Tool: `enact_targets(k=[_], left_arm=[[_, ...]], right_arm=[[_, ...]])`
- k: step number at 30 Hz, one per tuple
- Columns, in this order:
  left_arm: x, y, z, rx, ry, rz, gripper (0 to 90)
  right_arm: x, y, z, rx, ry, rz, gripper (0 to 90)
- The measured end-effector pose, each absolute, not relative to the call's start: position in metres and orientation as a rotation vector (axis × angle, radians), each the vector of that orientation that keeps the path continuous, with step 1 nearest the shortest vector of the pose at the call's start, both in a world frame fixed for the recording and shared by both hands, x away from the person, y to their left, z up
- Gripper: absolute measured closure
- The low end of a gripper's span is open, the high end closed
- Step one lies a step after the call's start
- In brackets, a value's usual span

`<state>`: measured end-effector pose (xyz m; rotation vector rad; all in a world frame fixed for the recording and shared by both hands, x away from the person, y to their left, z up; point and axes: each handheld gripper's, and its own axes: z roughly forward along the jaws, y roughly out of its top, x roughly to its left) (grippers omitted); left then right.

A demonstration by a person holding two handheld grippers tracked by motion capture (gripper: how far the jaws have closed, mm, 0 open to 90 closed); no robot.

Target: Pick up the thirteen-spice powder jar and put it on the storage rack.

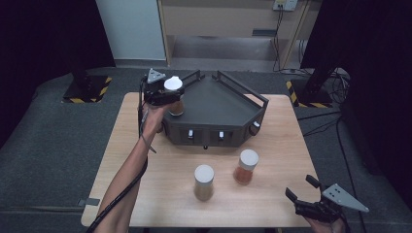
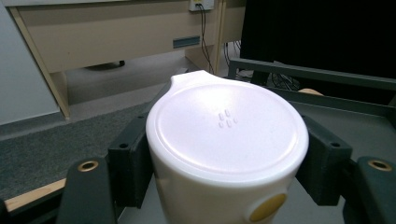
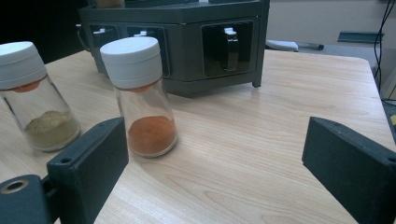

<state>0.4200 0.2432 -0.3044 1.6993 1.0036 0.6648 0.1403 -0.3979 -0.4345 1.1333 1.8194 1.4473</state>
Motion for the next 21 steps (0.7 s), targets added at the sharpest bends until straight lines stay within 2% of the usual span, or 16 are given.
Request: enact_targets(k=[18,21], left_arm=[[0.421,0.246,-0.3122,1.674,1.003,0.658,29.4],[0.4205,0.2459,-0.3126,1.667,1.008,0.658,25.1]], right_arm=[[0.1405,-0.398,-0.4344,1.13,1.823,1.447,7.0],[0.1402,-0.3979,-0.4343,1.128,1.823,1.446,7.0]])
